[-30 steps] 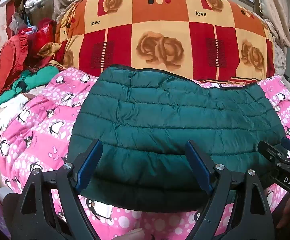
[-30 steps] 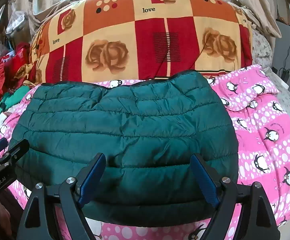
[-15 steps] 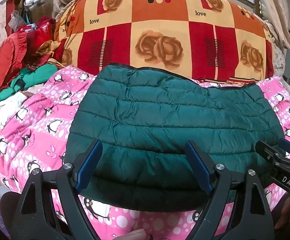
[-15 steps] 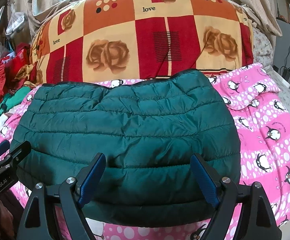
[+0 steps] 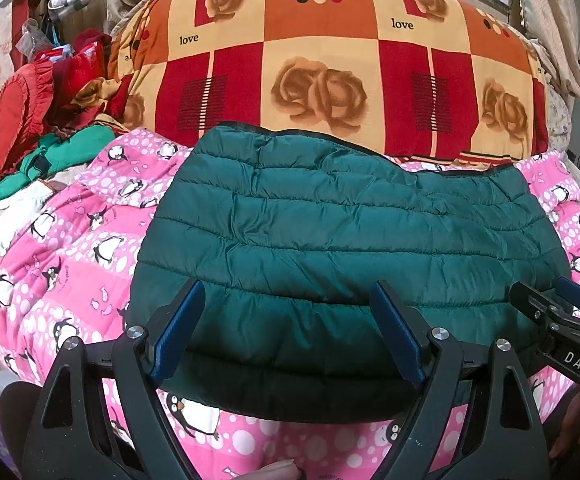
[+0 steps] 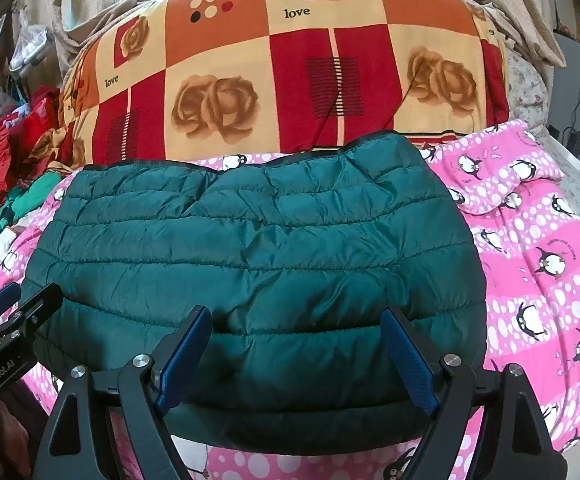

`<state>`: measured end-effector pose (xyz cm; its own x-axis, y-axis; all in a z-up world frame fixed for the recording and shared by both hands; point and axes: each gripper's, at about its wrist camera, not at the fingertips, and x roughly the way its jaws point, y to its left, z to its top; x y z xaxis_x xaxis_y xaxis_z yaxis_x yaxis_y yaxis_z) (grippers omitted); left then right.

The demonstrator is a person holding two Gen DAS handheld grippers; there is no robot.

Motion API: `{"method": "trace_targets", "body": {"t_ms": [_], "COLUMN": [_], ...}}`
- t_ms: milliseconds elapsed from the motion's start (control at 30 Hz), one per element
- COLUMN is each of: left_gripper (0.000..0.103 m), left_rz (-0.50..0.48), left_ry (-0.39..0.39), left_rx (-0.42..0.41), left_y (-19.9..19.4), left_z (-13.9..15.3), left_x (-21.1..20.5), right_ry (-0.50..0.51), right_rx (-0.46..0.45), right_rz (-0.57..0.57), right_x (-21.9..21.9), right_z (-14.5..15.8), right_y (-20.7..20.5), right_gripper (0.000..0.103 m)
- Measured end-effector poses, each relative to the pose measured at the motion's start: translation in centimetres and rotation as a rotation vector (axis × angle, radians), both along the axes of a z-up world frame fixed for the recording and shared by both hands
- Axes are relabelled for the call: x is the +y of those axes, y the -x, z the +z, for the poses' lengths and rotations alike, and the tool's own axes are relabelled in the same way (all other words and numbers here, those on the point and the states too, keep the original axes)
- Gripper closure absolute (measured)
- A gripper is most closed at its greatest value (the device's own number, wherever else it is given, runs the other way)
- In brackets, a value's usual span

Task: Fold large clothes

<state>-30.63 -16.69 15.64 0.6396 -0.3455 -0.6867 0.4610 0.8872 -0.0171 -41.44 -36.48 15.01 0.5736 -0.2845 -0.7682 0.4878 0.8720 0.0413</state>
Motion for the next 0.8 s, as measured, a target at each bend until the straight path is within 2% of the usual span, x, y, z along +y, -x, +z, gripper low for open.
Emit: {"method": "trace_targets", "body": {"t_ms": [800], "left_gripper": [0.018], "left_rz": [0.006], "left_ry": [-0.01], "left_rx": [0.005], "left_y": [-0.43], "left_z": [-0.42], "left_x": [-0.08], "right_ry": [-0.021], "right_rx": [0.012], "right_rz": [0.004], "right_x": [-0.2], "right_z": [-0.62], "right_y": [-0.52], "right_gripper": [0.018]}}
